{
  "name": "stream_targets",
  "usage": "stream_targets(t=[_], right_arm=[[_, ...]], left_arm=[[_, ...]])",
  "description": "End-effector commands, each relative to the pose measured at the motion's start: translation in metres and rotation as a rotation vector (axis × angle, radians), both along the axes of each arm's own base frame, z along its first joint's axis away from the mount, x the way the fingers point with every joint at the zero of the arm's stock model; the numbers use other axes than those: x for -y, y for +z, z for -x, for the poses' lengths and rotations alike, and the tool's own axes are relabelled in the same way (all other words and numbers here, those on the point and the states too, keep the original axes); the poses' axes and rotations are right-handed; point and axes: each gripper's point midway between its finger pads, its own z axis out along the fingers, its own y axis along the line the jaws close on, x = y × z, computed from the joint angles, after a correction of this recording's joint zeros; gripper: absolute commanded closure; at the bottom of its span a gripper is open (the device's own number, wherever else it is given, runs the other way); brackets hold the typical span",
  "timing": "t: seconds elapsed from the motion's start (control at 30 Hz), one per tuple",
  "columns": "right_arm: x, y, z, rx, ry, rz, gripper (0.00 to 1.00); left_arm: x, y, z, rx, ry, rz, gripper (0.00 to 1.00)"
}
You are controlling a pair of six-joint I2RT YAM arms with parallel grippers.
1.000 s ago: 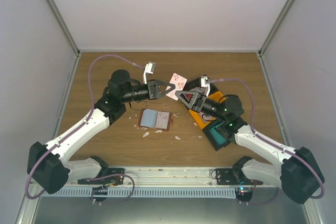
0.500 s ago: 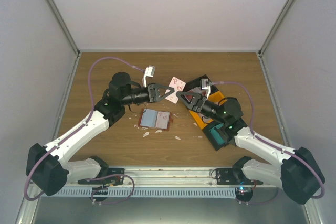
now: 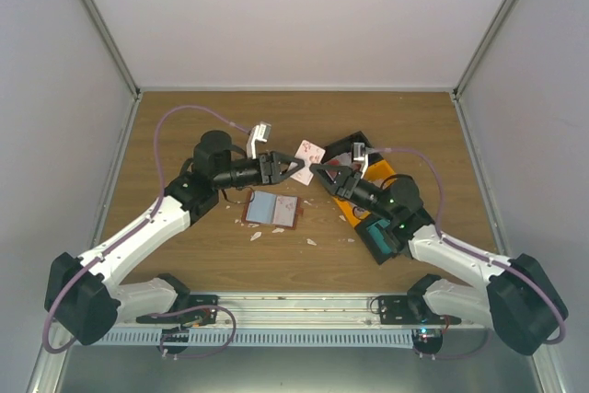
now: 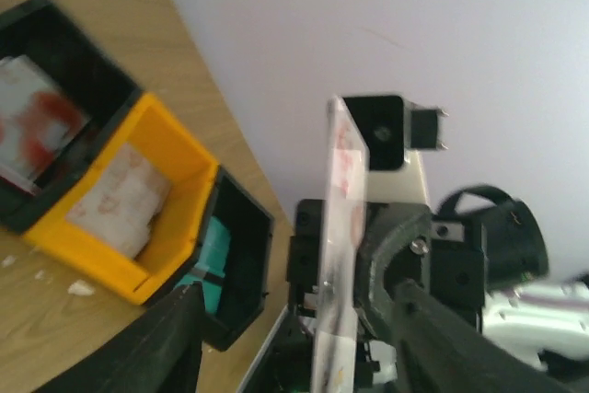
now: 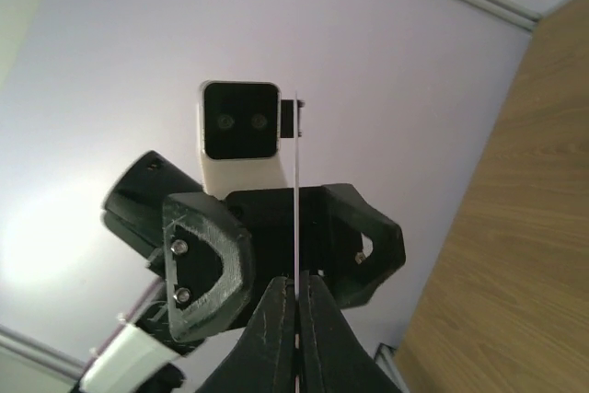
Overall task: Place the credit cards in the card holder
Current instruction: Pick up the credit card from the storage box, then insert the credit card into the card holder.
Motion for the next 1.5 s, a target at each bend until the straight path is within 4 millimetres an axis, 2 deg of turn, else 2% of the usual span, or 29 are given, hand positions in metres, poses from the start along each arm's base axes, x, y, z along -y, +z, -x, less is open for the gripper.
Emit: stream_targets(t=[0.0, 0.13, 0.23, 0.37, 0.57, 0.8, 0.97, 1.13, 1.3, 1.47], right_arm=[[0.005, -0.04, -0.009, -0.065, -0.074, 0.122, 0.99], [0.007, -0.101, -0.015, -0.198, -0.1, 0.356, 0.99], [0.004, -0.136, -0.014, -0.266, -0.071, 0.463, 1.0], [-0.014, -0.164, -0.013, -0.295, -0.008, 0.535, 0.99], [-0.048, -0.193, -0.017, -0.305, 0.084, 0.584, 1.0], [-0.063, -0.218, -0.018, -0.334, 0.132, 0.607, 1.0], [-0.059, -0.232, -0.018, -0.387, 0.104, 0.599, 1.0], [-0.066, -0.238, -0.021, -0.415, 0.123, 0.583, 0.99], [-0.064, -0.247, -0.023, -0.497, 0.121, 0.523, 1.0], [-0.065, -0.253, -0.024, -0.517, 0.144, 0.489, 0.99]], left_arm=[[-0.027, -0.042, -0.017, -0.063, 0.163, -0.172, 0.38], [-0.063, -0.093, -0.027, -0.125, 0.318, -0.367, 0.34], [-0.092, -0.127, -0.03, -0.167, 0.409, -0.479, 0.35], [-0.124, -0.165, -0.034, -0.225, 0.498, -0.567, 0.38], [-0.149, -0.206, -0.039, -0.302, 0.537, -0.625, 0.42], [-0.148, -0.245, -0.041, -0.397, 0.455, -0.64, 0.38], [-0.143, -0.266, -0.035, -0.456, 0.404, -0.644, 0.44], [-0.137, -0.274, -0.032, -0.477, 0.37, -0.63, 0.52], [-0.129, -0.28, -0.027, -0.485, 0.315, -0.606, 0.62], [-0.127, -0.283, -0.024, -0.493, 0.293, -0.599, 0.66]])
